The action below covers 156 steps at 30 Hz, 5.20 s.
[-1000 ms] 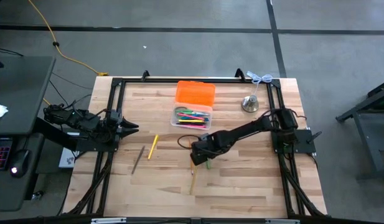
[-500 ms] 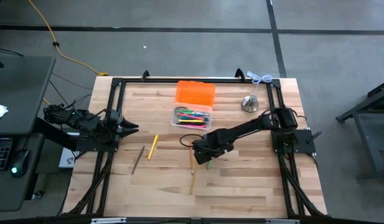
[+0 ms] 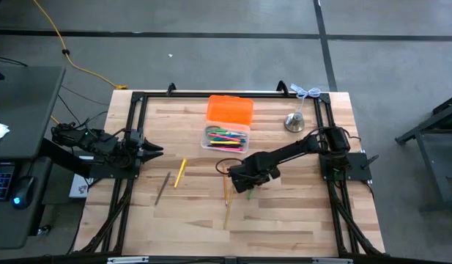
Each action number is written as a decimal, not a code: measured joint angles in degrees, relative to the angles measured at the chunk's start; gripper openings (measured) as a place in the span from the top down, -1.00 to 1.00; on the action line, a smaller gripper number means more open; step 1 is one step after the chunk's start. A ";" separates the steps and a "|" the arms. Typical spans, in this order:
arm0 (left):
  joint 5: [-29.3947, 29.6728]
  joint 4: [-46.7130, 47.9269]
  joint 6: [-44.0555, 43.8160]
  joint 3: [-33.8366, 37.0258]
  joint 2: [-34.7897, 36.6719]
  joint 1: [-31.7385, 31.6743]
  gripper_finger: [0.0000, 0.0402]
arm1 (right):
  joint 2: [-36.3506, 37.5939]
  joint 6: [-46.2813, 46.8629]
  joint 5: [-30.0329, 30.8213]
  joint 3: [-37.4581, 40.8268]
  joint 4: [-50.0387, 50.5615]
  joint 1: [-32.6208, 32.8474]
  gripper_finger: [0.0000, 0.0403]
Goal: Pick & place school supplies into a supply box
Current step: Put the green pen into the transparent supply box
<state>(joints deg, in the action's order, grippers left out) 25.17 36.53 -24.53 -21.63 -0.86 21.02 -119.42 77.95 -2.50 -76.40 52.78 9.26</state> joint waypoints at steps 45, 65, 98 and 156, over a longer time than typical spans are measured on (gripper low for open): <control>-0.15 -0.02 -0.02 0.00 0.01 0.01 0.39 | 8.09 1.02 -0.39 1.16 5.94 -1.14 0.99; -0.24 -0.01 -0.10 0.00 0.02 0.02 0.39 | 38.22 -1.72 11.17 0.68 -0.42 -0.97 0.99; 0.91 0.48 -2.93 0.00 0.02 0.00 0.39 | 45.31 -60.34 -1.61 0.52 -58.75 8.39 0.99; 1.08 0.98 -4.28 0.00 0.01 0.00 0.39 | 34.90 -44.30 17.69 0.48 -44.43 -0.63 0.98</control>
<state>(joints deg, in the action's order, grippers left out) 26.25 37.51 -28.82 -21.63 -0.86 21.02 -84.52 33.65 15.19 -75.92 8.35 8.62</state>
